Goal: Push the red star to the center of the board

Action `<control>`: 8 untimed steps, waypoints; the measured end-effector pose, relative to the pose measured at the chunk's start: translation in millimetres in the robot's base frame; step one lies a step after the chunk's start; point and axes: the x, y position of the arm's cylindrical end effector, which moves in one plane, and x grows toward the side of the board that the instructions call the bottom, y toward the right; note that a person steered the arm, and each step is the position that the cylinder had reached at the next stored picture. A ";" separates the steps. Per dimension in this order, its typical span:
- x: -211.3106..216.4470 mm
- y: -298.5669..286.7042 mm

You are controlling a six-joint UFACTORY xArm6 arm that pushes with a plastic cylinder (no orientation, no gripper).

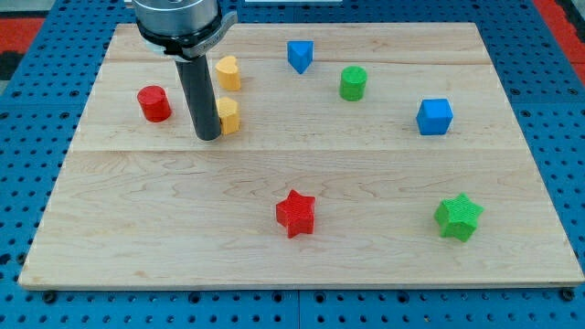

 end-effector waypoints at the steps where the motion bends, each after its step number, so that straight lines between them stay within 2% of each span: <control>1: 40.6 0.0; 3: 149.7 5.6; 4: 153.5 53.9; 5: 118.2 91.1; 6: 114.9 121.3; 7: 138.8 118.5; 8: 144.9 138.8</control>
